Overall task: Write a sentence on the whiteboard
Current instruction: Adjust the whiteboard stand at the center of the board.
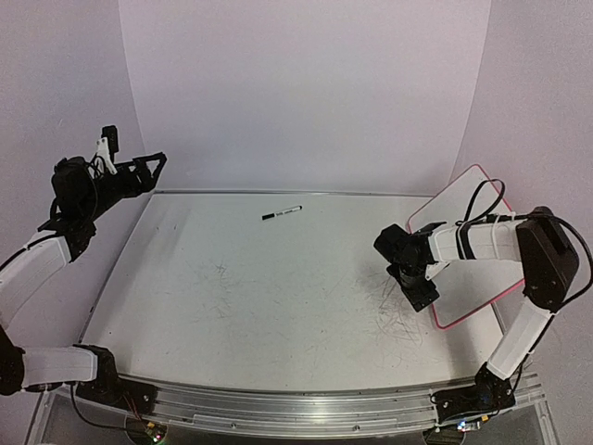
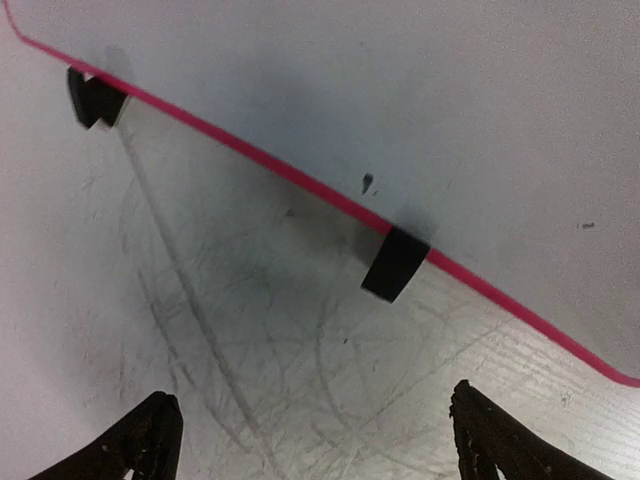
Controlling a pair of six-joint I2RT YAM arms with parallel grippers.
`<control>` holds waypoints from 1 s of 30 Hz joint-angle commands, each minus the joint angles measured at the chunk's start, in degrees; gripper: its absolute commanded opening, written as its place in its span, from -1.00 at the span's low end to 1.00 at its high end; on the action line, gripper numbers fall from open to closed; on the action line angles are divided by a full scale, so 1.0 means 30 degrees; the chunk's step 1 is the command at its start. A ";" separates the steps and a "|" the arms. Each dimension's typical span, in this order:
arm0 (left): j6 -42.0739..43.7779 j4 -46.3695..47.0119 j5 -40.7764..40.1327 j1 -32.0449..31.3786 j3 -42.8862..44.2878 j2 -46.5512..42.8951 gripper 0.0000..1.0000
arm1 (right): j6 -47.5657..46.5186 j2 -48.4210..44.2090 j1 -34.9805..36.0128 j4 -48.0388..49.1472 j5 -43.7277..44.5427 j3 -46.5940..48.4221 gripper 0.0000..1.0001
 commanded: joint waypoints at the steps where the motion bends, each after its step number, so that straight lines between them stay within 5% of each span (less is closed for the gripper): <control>1: -0.0224 0.0795 0.0283 -0.0068 0.0382 0.0164 0.99 | 0.1646 0.1494 -0.0738 -0.0690 0.1946 0.1204 0.73; 4: -0.0266 0.0795 0.0310 -0.0096 0.0355 0.0258 0.99 | 0.1774 0.2134 -0.0887 -0.0561 0.2093 0.1728 0.57; 20: -0.0466 0.0795 0.0624 -0.0182 0.0420 0.0732 0.99 | 0.3975 0.2883 -0.1667 -0.0473 0.1976 0.1222 0.46; 30: -0.0504 0.0795 0.0718 -0.0288 0.0420 0.0787 0.99 | 0.4249 0.3035 -0.1804 -0.0465 0.2347 0.0906 0.18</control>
